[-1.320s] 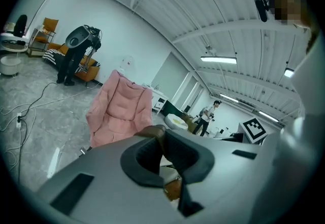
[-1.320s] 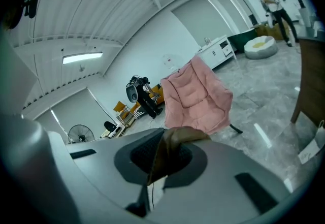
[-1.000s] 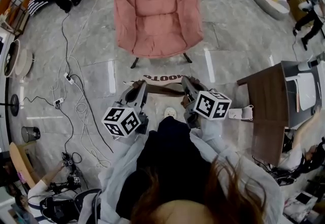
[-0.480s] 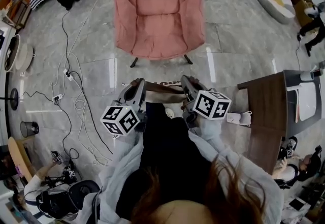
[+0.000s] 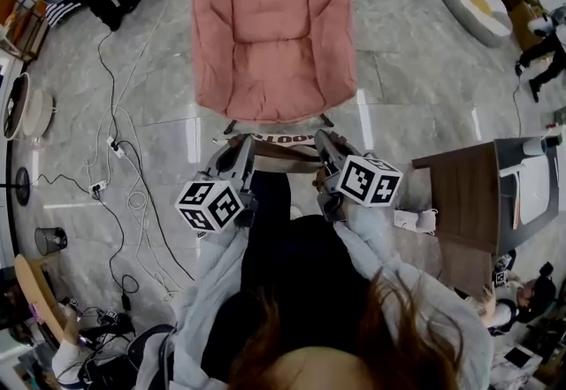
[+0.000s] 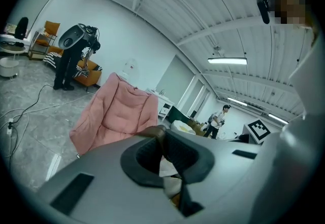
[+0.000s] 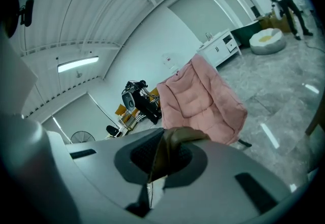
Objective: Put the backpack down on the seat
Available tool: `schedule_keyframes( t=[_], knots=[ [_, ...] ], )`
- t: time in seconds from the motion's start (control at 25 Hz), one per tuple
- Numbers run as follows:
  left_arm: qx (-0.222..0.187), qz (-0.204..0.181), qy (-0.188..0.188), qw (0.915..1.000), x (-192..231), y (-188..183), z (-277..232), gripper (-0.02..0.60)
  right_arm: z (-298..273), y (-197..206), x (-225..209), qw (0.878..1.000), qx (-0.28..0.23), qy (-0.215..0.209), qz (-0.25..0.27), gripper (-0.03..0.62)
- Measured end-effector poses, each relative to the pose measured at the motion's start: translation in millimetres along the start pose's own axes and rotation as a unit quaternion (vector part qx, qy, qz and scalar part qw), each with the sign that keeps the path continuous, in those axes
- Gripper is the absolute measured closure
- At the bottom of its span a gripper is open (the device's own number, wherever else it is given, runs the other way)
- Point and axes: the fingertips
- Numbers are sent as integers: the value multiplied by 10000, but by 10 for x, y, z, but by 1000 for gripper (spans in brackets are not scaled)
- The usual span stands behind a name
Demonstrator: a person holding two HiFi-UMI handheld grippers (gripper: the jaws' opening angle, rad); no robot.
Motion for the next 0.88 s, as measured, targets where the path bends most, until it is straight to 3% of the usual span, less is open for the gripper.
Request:
schedule_keyframes(
  t=[0.48, 0.88],
  knots=[
    [56, -77, 356, 9993, 534, -763, -974, 557, -793, -970, 79, 9995, -233, 192, -69, 585],
    [136, -96, 584, 9982, 1026, -1206, -1624, 557, -1428, -1509, 120, 9987, -374, 295, -155, 585]
  ],
)
Point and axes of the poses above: the fingertips, and each gripper's own axes: z backward along the fingers, x to its left, y out of its underside, and after that the axes turned 11 degrees about y, right-handed
